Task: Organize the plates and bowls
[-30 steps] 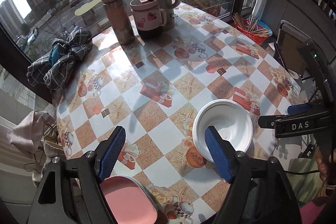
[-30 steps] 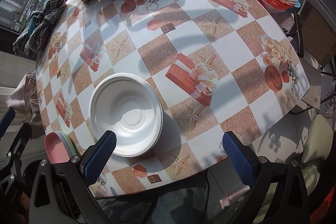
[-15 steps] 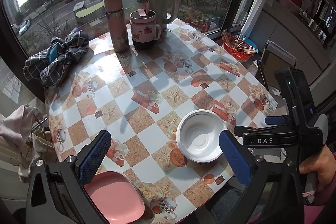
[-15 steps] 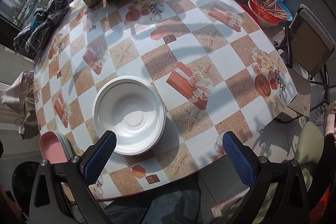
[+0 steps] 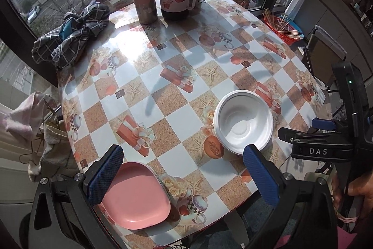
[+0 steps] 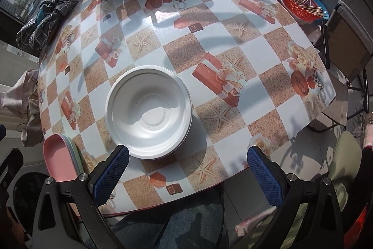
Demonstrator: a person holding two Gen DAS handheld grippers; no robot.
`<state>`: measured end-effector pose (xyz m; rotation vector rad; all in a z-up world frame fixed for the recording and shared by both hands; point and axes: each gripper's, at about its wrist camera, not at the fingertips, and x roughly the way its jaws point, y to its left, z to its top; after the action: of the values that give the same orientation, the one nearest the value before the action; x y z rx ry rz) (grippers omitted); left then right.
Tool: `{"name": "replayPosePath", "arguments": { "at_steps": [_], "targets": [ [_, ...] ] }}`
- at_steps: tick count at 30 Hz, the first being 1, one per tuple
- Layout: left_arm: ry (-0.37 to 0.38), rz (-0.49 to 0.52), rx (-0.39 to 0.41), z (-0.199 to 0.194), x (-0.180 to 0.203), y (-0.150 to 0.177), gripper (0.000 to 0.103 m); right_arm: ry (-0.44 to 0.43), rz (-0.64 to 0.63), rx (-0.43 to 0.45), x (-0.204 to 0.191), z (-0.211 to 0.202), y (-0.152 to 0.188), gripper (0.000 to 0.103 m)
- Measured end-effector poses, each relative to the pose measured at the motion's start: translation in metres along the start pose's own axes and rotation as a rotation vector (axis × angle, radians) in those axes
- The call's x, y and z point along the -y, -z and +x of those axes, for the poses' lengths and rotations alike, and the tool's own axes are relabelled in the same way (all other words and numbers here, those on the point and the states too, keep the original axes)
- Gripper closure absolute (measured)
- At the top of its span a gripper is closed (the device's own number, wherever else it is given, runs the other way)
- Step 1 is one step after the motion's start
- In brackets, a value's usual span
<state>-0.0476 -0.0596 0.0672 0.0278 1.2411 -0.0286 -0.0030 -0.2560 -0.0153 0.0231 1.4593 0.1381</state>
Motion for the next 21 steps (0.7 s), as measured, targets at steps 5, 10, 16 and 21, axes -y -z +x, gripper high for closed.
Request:
{"name": "replayPosePath", "arguments": {
  "at_steps": [5, 10, 16, 21],
  "targets": [
    [-0.002, 0.003, -0.035, 0.008, 0.002, 0.0, 0.0, -0.002, 0.009, -0.016, 0.003, 0.004, 0.002, 0.001],
    [0.004, 0.003, -0.066, 0.015, 0.004, 0.0, 0.0, -0.001, 0.029, -0.039, 0.009, 0.009, 0.004, 0.001],
    [0.011, 0.005, -0.087, 0.022, 0.009, -0.003, 0.0, 0.001, 0.039, -0.05, 0.016, 0.012, 0.004, 0.001],
    [0.015, 0.026, -0.104, 0.028, 0.018, -0.006, 0.0, 0.001, 0.053, -0.062, 0.023, 0.015, 0.005, 0.001]
  ]
}}
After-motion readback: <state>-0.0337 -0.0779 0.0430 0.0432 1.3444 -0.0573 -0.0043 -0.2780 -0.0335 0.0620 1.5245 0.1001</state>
